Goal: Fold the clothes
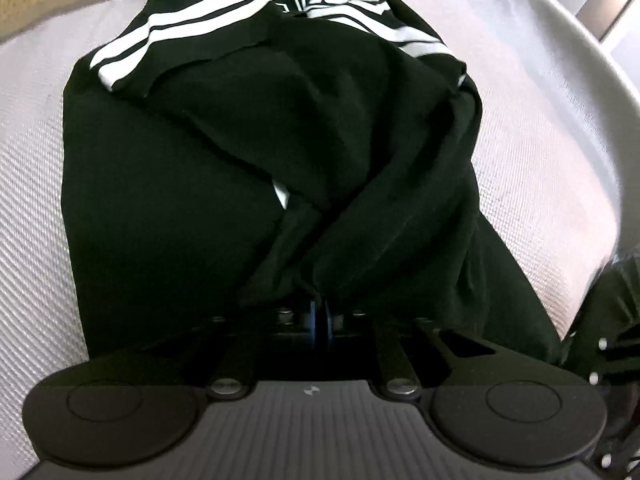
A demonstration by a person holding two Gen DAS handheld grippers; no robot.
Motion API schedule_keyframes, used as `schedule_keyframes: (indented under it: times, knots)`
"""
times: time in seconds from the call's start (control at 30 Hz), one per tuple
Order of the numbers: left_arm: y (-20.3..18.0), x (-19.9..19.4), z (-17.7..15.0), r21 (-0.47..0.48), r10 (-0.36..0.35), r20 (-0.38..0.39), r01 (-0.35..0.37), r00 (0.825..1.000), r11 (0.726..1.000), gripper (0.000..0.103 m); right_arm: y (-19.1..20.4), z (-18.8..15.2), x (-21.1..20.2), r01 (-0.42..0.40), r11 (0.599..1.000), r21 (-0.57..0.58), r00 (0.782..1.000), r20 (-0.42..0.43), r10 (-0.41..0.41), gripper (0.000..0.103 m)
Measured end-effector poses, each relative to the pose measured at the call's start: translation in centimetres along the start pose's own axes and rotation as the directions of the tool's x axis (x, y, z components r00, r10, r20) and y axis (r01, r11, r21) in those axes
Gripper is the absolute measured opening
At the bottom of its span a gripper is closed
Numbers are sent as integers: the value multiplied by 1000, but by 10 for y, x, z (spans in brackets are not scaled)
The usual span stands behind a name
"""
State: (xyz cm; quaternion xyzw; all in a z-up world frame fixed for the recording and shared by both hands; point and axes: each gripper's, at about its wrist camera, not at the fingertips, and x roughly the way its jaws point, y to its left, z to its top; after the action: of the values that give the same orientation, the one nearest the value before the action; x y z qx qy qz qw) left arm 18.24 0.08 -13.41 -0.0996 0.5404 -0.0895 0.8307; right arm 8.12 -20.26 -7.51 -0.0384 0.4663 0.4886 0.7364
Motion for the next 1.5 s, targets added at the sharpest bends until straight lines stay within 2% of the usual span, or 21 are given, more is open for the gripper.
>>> schedule_keyframes:
  times: [0.07, 0.13, 0.2, 0.27, 0.37, 0.47, 0.6, 0.77, 0.87, 0.97, 1.03, 1.13, 1.2, 1.3, 1.4, 1.5]
  knots:
    - [-2, 0, 0, 1, -1, 4, 1, 1000, 1000, 9, 3, 1, 6, 12, 1000, -20, 1000, -23, -12, 36]
    - [-4, 1, 1, 8, 2, -1, -2, 1000, 1000, 9, 5, 2, 12, 23, 999, -41, 999, -45, -25, 21]
    - [-4, 0, 3, 11, 3, -9, -3, 1000, 1000, 9, 6, 2, 16, 19, 999, -37, 999, -49, -21, 18]
    - [-2, 6, 7, 9, 2, -9, -2, 1000, 1000, 9, 11, 4, 17, -16, 999, -46, 999, -43, 14, 17]
    - [-1, 7, 7, 2, -1, 0, 1, 1000, 1000, 9, 20, 8, 19, -26, 996, -85, 998, -56, 22, 17]
    - [1, 6, 8, 1, -11, -1, 11, 1000, 1000, 9, 26, 12, 15, 9, 991, -133, 996, -90, -21, 17]
    - [0, 6, 8, 1, -17, -1, 17, 1000, 1000, 8, 23, 7, -1, -9, 994, -109, 996, -95, -1, 17]
    - [1, 4, 11, 11, -40, -13, 41, 999, 999, 8, 27, 5, -9, 12, 994, -110, 997, -72, -20, 17]
    - [4, -1, 12, 4, -64, -14, 64, 998, 998, 7, 32, 4, -7, -11, 992, -130, 999, -52, 4, 6]
    - [6, -7, 11, -7, -86, -12, 86, 996, 996, 5, 37, 3, 5, -3, 989, -147, 998, -64, -6, 2]
    - [4, -15, 11, 14, -86, -4, 86, 996, 996, 4, 39, 0, 20, 7, 989, -150, 995, -99, -22, 2]
    - [4, -27, 10, 27, -98, 9, 98, 995, 995, 4, 44, -4, 45, 124, 970, -212, 981, -122, -152, 2]
    - [3, -34, 11, 30, -111, 19, 110, 994, 993, 4, 45, -4, 49, 98, 977, -189, 985, -121, -122, 2]
    - [3, -46, 13, 35, -133, 35, 132, 990, 991, 4, 54, -1, 50, -9, 989, -151, 995, -100, -7, 2]
    - [2, -58, 15, 45, -157, 56, 154, 986, 987, 4, 60, 4, 58, -105, 986, -128, 991, -100, 92, 2]
    - [5, -69, 15, 48, -154, 96, 150, 983, 988, 4, 68, 13, 69, -113, 982, -149, 991, -89, 100, 2]
